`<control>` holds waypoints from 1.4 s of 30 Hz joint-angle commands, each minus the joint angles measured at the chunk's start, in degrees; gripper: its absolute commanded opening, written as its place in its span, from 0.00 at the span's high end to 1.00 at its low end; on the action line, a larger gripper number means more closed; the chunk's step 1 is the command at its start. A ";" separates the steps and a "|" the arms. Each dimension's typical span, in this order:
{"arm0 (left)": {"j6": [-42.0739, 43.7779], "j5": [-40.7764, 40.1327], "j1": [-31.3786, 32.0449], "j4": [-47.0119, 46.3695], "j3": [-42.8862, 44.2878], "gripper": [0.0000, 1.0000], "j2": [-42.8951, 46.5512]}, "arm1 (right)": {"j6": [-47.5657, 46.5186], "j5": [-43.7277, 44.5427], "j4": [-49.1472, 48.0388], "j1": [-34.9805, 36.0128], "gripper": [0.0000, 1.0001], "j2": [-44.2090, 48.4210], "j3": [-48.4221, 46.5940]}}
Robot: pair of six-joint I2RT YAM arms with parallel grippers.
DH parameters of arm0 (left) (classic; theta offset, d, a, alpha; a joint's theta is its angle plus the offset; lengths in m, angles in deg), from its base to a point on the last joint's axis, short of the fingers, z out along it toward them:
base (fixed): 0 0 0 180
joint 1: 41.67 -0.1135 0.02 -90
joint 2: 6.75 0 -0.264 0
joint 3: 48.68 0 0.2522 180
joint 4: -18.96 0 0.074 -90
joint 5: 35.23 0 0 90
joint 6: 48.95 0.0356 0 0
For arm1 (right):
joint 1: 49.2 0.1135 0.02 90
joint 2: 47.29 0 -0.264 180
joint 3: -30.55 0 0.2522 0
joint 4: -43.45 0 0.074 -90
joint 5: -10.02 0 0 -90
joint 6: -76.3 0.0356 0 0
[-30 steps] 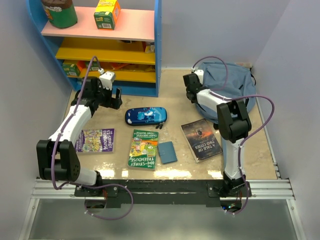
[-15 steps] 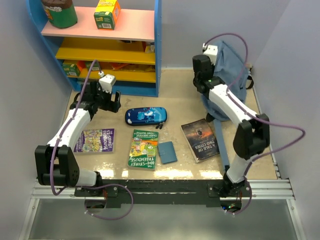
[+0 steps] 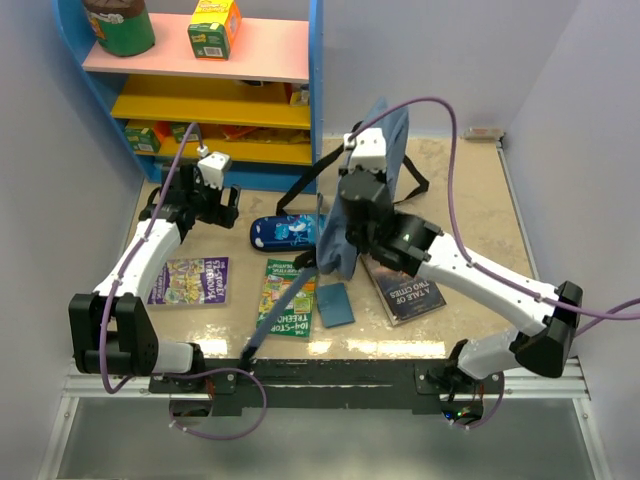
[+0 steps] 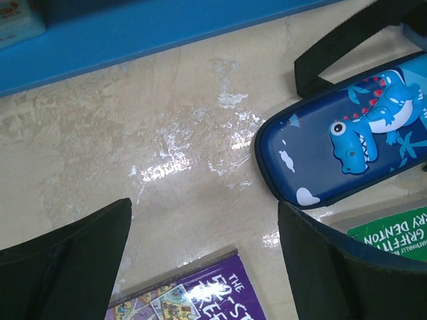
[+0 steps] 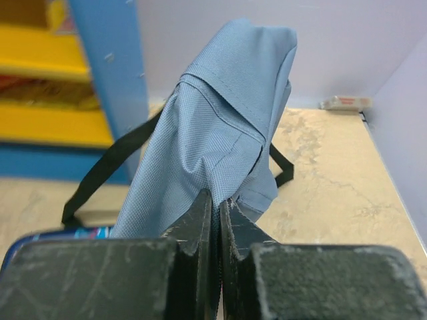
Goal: Pack the student bag
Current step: Pick up the student bag at the corner of the board, then place the student bag at the center of the board.
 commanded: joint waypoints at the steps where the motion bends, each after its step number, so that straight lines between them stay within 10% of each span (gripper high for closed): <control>1: -0.55 -2.27 -0.22 -1.00 0.41 0.05 1.42 | -4.13 8.80 0.16 8.59 1.00 3.87 0.92; 16: -3.19 -5.36 -2.32 -0.83 3.83 0.00 0.89 | -12.95 -26.08 -3.01 25.03 0.94 -1.74 8.13; 20: -2.93 -1.67 -6.45 1.02 8.40 0.00 1.16 | -6.26 -31.89 -3.10 29.07 0.45 -10.61 8.31; 26: 0.32 1.76 -8.39 3.30 13.24 0.00 2.12 | 0.95 -34.45 -3.89 30.22 0.12 -17.49 6.99; 33: 4.01 13.09 -5.77 6.82 10.97 0.00 1.86 | 4.37 -32.43 -6.52 25.41 0.10 -5.56 10.75; 42: 5.52 12.75 8.55 4.45 8.23 0.00 -0.15 | 15.71 -32.26 -7.41 0.44 0.22 13.88 26.05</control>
